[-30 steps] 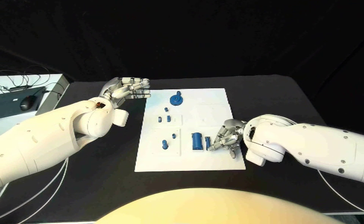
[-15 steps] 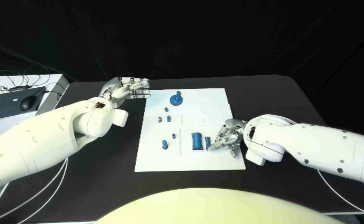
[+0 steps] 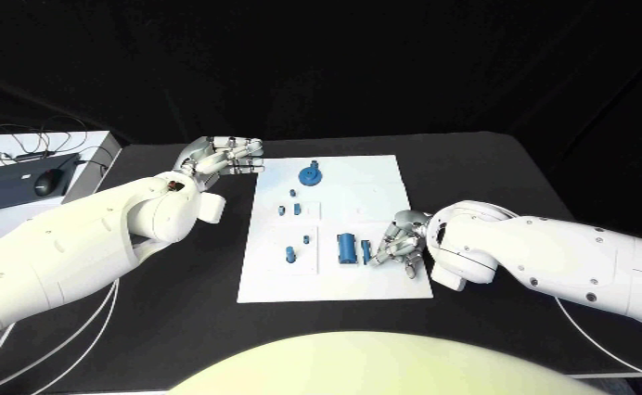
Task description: Assemble the parts on the task board
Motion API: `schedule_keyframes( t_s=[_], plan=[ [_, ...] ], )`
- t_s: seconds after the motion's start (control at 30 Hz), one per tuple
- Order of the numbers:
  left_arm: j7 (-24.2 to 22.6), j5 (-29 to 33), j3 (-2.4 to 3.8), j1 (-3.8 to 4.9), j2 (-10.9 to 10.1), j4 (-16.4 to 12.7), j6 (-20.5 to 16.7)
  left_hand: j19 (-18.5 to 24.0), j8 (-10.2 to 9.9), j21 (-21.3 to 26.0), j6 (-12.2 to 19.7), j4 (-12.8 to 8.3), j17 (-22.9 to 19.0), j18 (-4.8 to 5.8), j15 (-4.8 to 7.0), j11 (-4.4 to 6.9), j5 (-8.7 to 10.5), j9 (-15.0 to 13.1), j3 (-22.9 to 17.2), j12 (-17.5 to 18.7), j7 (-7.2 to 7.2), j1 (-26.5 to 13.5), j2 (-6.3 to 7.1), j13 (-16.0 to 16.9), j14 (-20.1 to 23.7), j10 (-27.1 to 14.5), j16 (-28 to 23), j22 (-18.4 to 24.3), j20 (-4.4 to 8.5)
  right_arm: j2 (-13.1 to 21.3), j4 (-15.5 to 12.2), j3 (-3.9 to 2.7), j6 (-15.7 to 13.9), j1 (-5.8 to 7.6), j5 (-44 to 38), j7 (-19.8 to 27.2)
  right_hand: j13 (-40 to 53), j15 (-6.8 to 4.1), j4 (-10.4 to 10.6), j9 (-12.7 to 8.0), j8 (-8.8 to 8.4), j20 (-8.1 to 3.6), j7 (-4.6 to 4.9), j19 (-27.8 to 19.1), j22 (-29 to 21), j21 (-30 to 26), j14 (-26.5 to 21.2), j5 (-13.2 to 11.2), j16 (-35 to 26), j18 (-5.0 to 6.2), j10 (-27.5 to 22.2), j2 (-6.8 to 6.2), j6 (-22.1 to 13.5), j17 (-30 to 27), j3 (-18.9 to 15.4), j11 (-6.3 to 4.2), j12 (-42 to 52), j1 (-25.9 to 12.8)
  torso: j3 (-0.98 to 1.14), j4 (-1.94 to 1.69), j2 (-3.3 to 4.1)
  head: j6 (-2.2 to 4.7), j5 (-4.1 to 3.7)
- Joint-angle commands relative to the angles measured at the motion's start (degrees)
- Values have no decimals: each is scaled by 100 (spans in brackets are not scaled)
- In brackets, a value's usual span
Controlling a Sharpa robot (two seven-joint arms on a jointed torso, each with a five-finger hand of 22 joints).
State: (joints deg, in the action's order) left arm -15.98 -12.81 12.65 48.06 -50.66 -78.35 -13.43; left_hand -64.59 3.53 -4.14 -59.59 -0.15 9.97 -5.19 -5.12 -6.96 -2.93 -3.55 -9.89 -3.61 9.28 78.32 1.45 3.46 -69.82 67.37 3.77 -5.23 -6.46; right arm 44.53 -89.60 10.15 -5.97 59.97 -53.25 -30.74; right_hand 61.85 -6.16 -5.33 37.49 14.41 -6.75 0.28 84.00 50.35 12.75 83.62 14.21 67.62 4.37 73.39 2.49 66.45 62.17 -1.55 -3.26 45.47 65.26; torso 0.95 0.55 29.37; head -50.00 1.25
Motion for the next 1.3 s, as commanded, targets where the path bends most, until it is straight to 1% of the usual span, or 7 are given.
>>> schedule_keyframes(
  t_s=[0.03, 0.5, 0.73, 0.93, 1.07, 1.1, 1.3],
  plan=[
    [-38, 10, 2, -2, 1, -13, 101, -48, 11, -25, 1, 13, 9, 41, 0, 17, 2, -2, -9, 11, 6, 2, -30, 0, 14, -33, -5, 8, -4, -15, 24, -9, 59, 4, -38, -78, 7, -24, -2, -7, 16, -46, 0, 184, -7, 16, -10, -36, 7, -78, 35, -20, -13, -5, -32, -14, 6, -16, 1, -1, -1, 0, 4],
    [-27, 10, 2, -2, -2, -10, 111, -48, 11, -25, 1, 13, 9, 41, 0, 17, 2, -2, -9, 11, 6, 2, -30, 0, 14, -33, -5, 8, -4, -48, 57, -9, 78, -30, -26, -49, 12, -23, -10, -18, 30, -46, 2, 184, -12, 17, -10, -74, 7, -79, 36, -44, -11, -6, -37, -12, 2, -61, 4, 6, 0, 0, 3],
    [-23, 10, 2, -2, 3, -10, 114, -47, 11, -24, 2, 19, 9, 41, 0, 16, 2, -2, -8, 11, 8, -5, -33, 0, 14, -34, -4, 9, -6, 37, -14, -9, -35, -37, 77, 175, 6, -19, -42, -13, 40, -43, 14, 178, -16, 12, -13, -110, -3, -78, 20, -181, -19, -17, -82, -5, -13, -44, 4, 4, 3, 0, 5],
    [-24, 10, 2, -2, 3, -8, 113, -47, 11, -24, 2, 19, 9, 41, 0, 16, 2, -2, -8, 11, 8, -5, -33, 0, 14, -34, -4, 9, -6, 161, -100, -10, -304, -39, 360, 599, -25, -9, 32, -13, 54, -28, 33, 166, -33, -8, -19, -26, -34, -64, -29, -311, -50, -48, -79, 10, -64, -41, 8, 5, 5, 0, 13],
    [-31, 10, 2, -2, 10, -3, 114, -47, 11, -24, 2, 19, 9, 41, 0, 16, 2, -2, -8, 11, 8, -5, -33, 0, 14, -34, -4, 9, -6, 248, -165, -14, -613, -32, 532, 941, -126, 19, 187, -8, 56, 4, 81, 136, -73, -59, -49, -53, -167, -49, -149, -473, -130, -178, -50, 45, -201, -93, 9, 8, 0, 0, 9],
    [-33, 10, 2, -2, 13, -2, 114, -47, 11, -24, 2, 19, 9, 41, 0, 16, 2, -2, -8, 11, 8, -5, -33, 0, 14, -34, -4, 9, -6, 276, -186, -17, -719, -26, 589, 1025, -198, 36, 265, -24, 18, 12, 123, 135, -84, -70, -48, -133, -193, -47, -219, -541, -202, -204, -87, 76, -308, -178, 7, 9, -2, 0, 5],
    [-48, 10, 2, -2, 32, 9, 112, -47, 11, -23, 5, 17, 8, 40, -1, 15, 2, -2, -1, 11, 8, -5, -22, 0, 16, -38, -5, 10, -7, 448, -277, -51, -1202, 53, 898, 1431, -282, 85, 693, -159, -180, 72, 214, 165, -143, -105, -35, -211, -192, 18, -305, -755, -295, -205, -148, 135, -285, -230, 0, 10, -9, 0, -18]
  ],
)
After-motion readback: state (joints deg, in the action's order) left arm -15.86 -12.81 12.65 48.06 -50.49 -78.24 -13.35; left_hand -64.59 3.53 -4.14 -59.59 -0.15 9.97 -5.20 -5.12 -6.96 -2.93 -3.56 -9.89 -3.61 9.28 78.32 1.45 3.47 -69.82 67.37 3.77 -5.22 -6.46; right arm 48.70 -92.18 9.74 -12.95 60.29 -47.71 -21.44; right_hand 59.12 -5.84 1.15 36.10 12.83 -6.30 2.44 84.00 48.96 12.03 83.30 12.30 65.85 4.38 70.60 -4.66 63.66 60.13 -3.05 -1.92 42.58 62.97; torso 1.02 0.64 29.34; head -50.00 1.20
